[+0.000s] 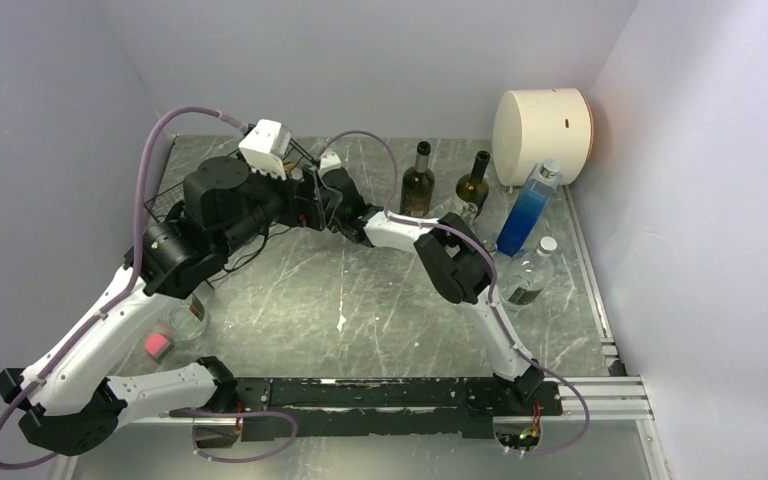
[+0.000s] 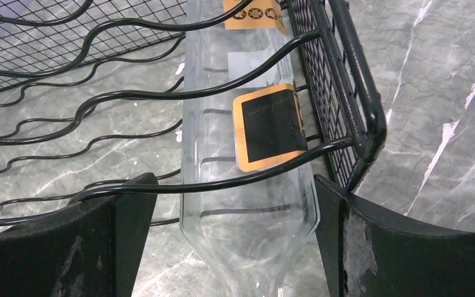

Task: Put the wine bottle on the wine rack

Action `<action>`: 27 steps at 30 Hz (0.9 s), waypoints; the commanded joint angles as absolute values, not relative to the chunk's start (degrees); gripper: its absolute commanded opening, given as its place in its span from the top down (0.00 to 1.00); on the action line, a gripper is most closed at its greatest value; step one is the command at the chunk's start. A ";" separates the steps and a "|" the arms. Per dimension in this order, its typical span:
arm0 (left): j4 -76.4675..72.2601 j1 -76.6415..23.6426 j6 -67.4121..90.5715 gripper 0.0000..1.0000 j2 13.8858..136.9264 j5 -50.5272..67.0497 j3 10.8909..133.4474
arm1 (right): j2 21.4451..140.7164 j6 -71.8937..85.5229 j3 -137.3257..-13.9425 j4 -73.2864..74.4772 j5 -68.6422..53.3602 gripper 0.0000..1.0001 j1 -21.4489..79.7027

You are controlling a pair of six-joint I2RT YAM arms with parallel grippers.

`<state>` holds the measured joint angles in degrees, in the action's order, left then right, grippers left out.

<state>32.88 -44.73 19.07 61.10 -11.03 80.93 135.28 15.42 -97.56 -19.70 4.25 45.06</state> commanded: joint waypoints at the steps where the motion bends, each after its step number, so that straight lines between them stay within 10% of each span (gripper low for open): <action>1: 32.81 -44.61 18.87 0.01 59.77 -12.77 81.60 | 131.94 15.49 -100.17 -21.34 4.13 0.05 44.88; 27: 31.11 -44.60 14.30 0.01 53.42 -14.90 77.60 | 89.85 10.81 -79.95 9.66 12.12 0.10 44.83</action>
<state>33.65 -44.73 14.74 54.50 -14.39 81.25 99.07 12.19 -84.16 -0.19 6.13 44.97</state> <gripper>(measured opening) 0.994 0.903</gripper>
